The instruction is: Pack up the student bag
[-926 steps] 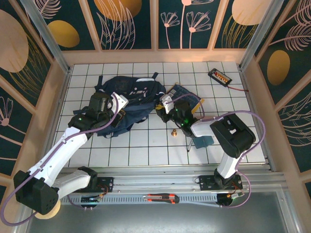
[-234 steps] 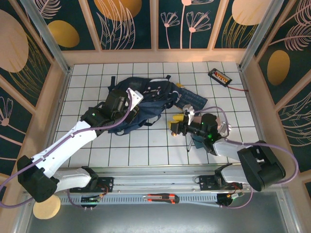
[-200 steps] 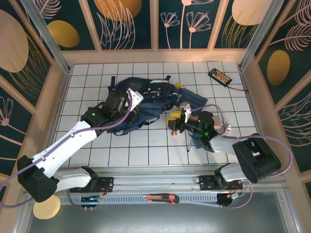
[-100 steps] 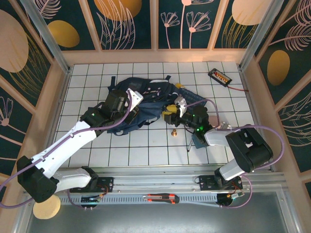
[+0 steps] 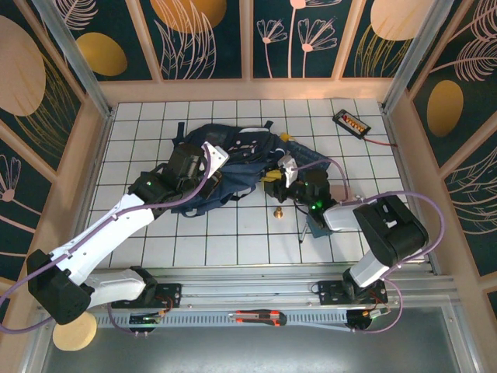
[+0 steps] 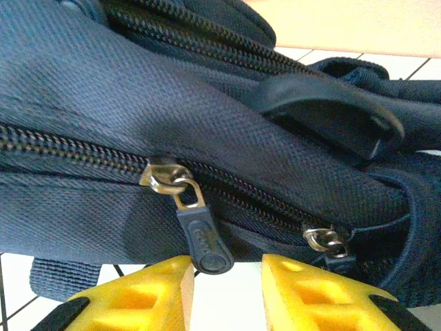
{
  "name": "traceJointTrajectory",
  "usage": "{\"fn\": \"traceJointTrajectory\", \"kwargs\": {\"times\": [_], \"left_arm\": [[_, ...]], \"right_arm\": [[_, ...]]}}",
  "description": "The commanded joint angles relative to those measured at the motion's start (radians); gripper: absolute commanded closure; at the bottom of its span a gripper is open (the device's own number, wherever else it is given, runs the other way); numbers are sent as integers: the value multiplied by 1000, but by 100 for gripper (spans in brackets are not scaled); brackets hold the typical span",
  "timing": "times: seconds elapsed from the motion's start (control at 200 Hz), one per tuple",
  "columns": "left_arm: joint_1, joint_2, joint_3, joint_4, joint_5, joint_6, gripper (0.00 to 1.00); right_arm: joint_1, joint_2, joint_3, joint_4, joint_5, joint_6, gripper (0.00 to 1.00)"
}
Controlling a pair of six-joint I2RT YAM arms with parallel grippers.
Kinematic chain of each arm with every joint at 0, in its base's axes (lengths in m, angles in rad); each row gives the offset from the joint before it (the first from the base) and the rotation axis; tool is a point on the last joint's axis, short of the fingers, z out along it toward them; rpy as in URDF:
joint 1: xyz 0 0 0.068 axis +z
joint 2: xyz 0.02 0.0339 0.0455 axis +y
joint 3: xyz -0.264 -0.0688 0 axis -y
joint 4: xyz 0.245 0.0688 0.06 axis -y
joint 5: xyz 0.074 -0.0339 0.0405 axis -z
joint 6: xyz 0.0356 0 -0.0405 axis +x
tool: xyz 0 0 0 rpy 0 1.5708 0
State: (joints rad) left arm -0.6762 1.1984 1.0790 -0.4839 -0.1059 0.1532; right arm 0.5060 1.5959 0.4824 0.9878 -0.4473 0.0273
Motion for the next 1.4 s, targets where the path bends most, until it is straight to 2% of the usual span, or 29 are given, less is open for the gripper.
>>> {"fn": "traceJointTrajectory", "kwargs": {"times": [0.0, 0.47, 0.901, 1.046, 1.171, 1.391], "left_arm": [[-2, -43, 4, 85, -5, -5, 100], [-2, -52, -19, 93, -5, -4, 100], [-2, -89, -65, 76, -26, -16, 100], [-2, -95, -71, 77, -30, -22, 100], [-1, -93, -70, 82, -28, -30, 100], [-2, -86, -62, 87, -27, -42, 100]], "right_arm": [[5, 15, 36, 27, -6, -17, 68], [22, 15, 90, -15, 19, -35, 61], [20, 4, 94, -17, 22, -29, 64], [20, -1, 91, -21, 14, -32, 74], [19, 2, 85, -18, 4, -29, 88], [20, -28, 63, -36, -2, -41, 100]]}}
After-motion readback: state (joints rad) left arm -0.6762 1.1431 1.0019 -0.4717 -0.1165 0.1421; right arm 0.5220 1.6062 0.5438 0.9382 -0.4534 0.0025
